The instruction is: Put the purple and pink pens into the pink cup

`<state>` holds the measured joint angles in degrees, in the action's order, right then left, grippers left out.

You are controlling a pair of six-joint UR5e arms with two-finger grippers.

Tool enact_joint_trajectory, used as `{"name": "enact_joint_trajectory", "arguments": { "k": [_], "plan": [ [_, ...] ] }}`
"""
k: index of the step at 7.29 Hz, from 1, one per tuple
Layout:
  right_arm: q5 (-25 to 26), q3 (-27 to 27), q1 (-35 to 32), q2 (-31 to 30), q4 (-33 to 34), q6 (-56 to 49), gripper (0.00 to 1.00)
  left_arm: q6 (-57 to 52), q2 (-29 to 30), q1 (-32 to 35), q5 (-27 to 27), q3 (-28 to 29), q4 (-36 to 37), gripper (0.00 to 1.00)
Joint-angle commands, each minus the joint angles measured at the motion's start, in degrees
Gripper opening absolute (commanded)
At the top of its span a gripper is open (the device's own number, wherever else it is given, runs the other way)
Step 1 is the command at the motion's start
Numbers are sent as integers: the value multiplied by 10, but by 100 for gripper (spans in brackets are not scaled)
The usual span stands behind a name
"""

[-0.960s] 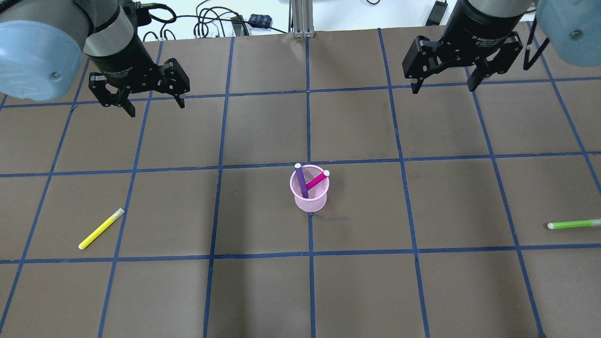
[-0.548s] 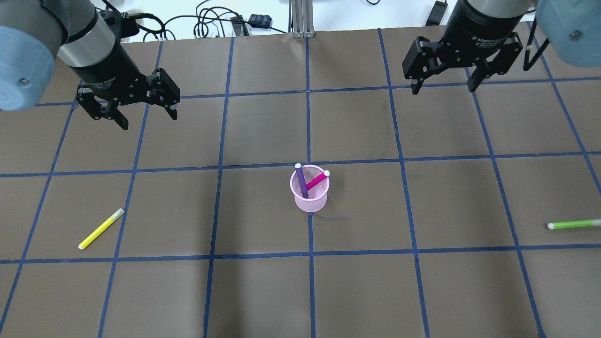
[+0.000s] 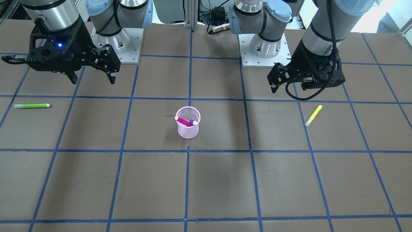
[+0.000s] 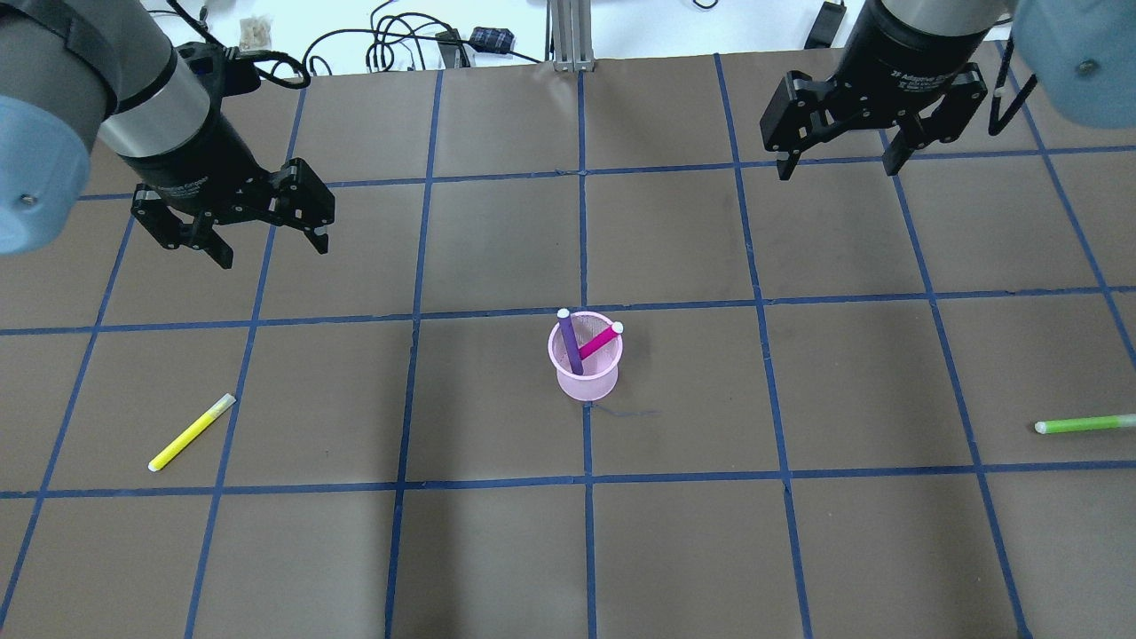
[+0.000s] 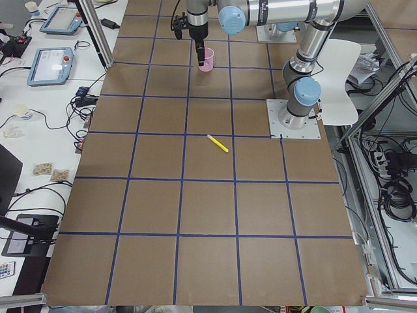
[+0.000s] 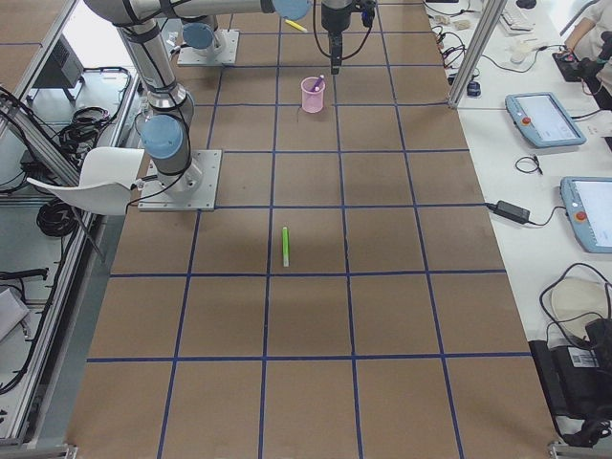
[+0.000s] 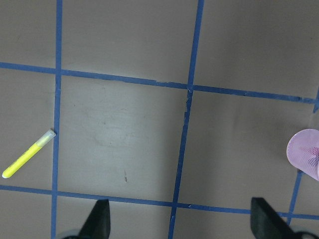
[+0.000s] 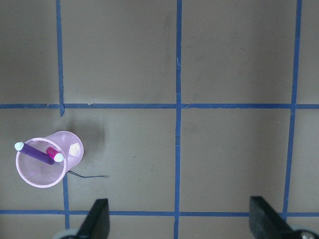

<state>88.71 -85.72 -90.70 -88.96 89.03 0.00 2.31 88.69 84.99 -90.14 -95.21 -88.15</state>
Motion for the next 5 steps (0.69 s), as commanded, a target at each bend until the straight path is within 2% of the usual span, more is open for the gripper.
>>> {"name": "enact_joint_trajectory", "arguments": {
  "k": [1,5],
  "plan": [
    [0,0,0,-1,0,0,100,0,-4,0,-1,-1,2,100],
    [0,-1,0,0,-1,0,100,-1,-1,0,-5,-1,4,100]
  ]
}}
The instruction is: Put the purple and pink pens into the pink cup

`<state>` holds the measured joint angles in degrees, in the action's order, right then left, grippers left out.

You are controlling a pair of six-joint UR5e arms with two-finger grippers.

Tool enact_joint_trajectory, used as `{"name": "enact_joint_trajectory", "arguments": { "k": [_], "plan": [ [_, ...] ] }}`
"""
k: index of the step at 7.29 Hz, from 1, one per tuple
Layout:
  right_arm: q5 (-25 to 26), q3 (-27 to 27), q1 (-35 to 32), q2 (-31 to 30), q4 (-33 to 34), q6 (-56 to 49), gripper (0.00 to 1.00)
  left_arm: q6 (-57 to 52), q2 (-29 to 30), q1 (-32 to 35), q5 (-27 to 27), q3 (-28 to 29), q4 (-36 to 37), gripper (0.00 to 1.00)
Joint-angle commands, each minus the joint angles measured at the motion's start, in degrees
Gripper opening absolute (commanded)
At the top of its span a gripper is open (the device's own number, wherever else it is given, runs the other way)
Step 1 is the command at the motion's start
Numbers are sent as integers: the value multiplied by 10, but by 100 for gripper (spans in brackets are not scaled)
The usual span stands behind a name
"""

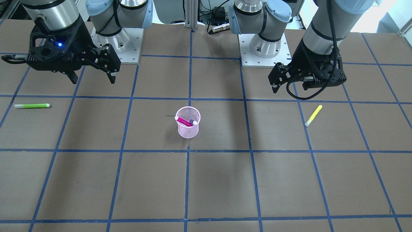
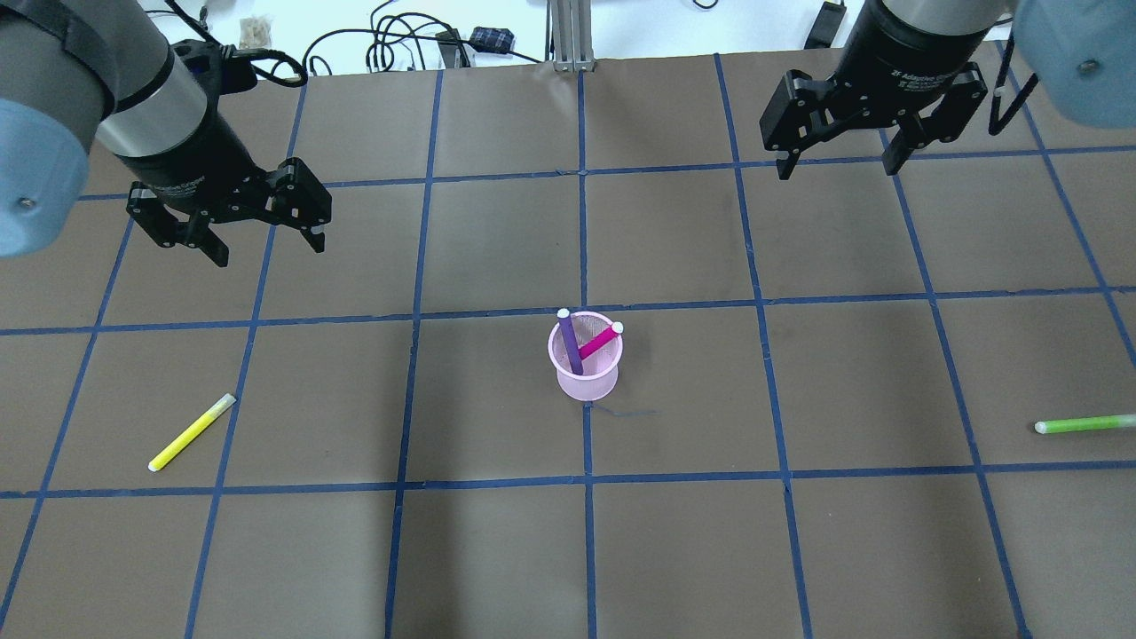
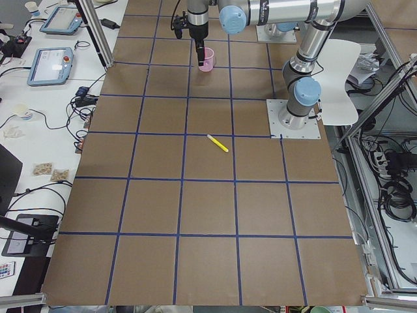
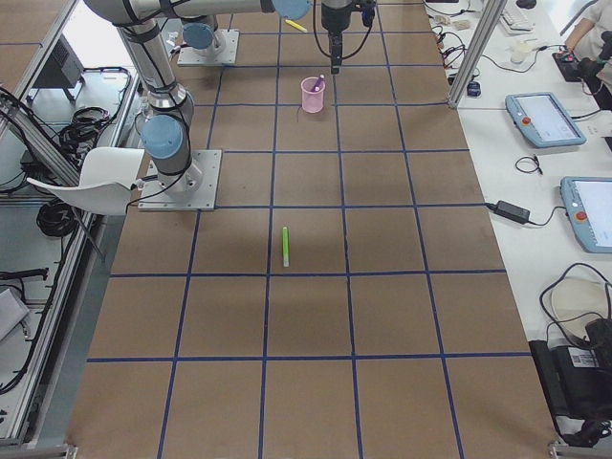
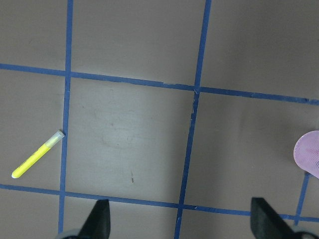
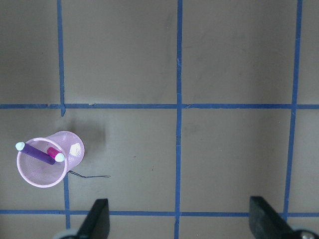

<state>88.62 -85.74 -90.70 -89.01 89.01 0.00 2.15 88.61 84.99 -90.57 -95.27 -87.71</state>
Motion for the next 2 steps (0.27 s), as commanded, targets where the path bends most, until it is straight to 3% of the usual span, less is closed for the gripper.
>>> {"name": "enact_joint_trajectory", "arguments": {
  "k": [1,2],
  "plan": [
    [1,0,0,1,-1,0,100,0,1,-1,0,1,1,100],
    [1,0,0,1,-1,0,100,0,0,-1,0,1,1,100]
  ]
}}
